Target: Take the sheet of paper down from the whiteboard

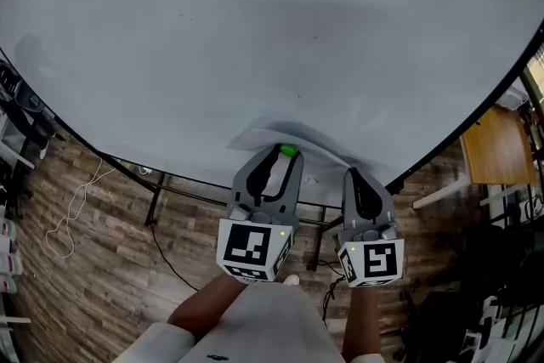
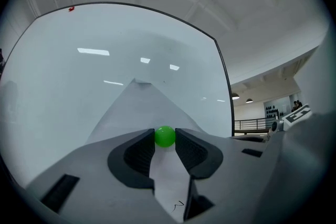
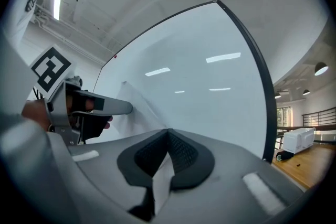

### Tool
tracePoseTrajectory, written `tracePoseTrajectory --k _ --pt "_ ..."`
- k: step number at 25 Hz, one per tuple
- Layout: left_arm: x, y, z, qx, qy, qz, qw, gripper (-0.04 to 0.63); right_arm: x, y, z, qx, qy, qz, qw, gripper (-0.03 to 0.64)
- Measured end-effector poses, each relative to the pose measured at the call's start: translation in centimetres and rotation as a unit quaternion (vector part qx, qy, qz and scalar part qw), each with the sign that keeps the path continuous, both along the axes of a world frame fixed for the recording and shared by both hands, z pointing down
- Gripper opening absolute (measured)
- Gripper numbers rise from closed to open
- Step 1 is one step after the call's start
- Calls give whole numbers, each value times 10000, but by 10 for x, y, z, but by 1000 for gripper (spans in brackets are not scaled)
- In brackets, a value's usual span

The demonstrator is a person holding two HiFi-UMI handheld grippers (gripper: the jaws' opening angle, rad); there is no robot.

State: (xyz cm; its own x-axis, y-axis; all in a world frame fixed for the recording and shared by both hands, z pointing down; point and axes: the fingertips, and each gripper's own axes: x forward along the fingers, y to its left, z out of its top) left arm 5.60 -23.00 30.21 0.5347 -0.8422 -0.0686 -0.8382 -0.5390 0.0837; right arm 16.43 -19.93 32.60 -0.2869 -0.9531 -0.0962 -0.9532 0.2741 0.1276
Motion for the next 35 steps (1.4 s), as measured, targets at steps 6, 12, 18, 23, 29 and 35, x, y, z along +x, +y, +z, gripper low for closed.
tracePoseTrajectory --k 6,12,18,23,29,35 --pt "-2 15 19 -89 -118 337 9993 123 21 21 6 -6 -137 429 9990 11" --pt "-7 25 39 -174 -286 617 9975 124 49 44 15 22 -228 931 9954 11" --pt "-19 31 61 -225 -464 736 9960 123 69 63 32 -82 -453 1292 9906 11" --pt "-33 36 71 -330 -485 725 9956 123 85 77 53 -235 -698 1644 9836 11" --pt "-45 38 75 -314 -411 626 9967 123 88 86 72 -409 -685 1738 9815 11" --pt "-56 42 79 -385 -288 571 9972 124 81 84 78 -471 -697 1696 9819 11"
